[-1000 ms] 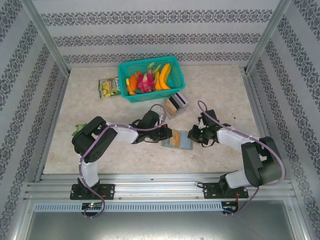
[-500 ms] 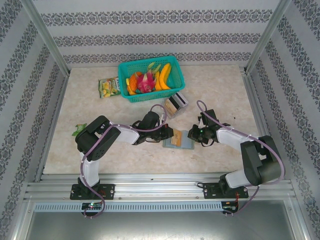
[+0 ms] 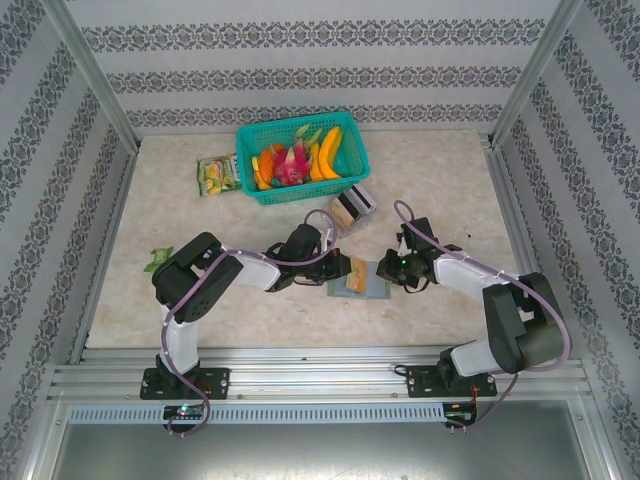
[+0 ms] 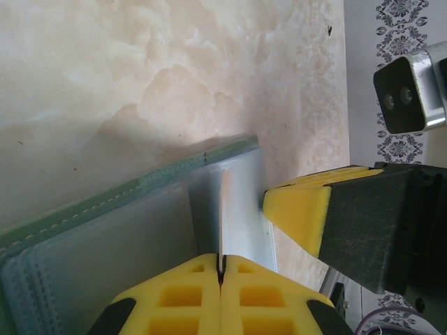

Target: Put the credit cards into the card holder

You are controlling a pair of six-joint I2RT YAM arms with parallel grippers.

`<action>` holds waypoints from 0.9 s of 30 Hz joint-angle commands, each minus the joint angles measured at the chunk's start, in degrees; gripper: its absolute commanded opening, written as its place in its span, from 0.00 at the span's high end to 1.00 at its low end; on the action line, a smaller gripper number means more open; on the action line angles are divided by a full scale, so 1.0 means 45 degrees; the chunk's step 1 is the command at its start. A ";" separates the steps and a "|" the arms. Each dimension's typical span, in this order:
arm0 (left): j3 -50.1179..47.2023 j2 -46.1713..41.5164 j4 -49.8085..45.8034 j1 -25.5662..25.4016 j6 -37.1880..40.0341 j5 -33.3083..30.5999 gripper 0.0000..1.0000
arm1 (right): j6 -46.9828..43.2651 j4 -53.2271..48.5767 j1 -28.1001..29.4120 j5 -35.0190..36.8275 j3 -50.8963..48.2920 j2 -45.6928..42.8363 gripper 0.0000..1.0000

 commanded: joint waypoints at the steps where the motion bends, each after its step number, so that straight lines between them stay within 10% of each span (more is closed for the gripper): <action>1: 0.0151 0.0503 0.0533 -0.0178 0.0028 0.0309 1.00 | -0.0144 -0.0694 -0.0038 0.0412 0.0157 -0.0388 0.87; 14: -0.0209 0.0912 0.2403 -0.0198 -0.1730 -0.0018 0.99 | -0.0519 -0.2021 -0.0234 0.2028 0.0162 -0.0675 0.76; 27: -0.0133 0.1168 0.1933 -0.0504 -0.1406 0.0470 0.94 | -0.0073 -0.0637 -0.0229 0.0068 -0.0041 -0.0085 0.76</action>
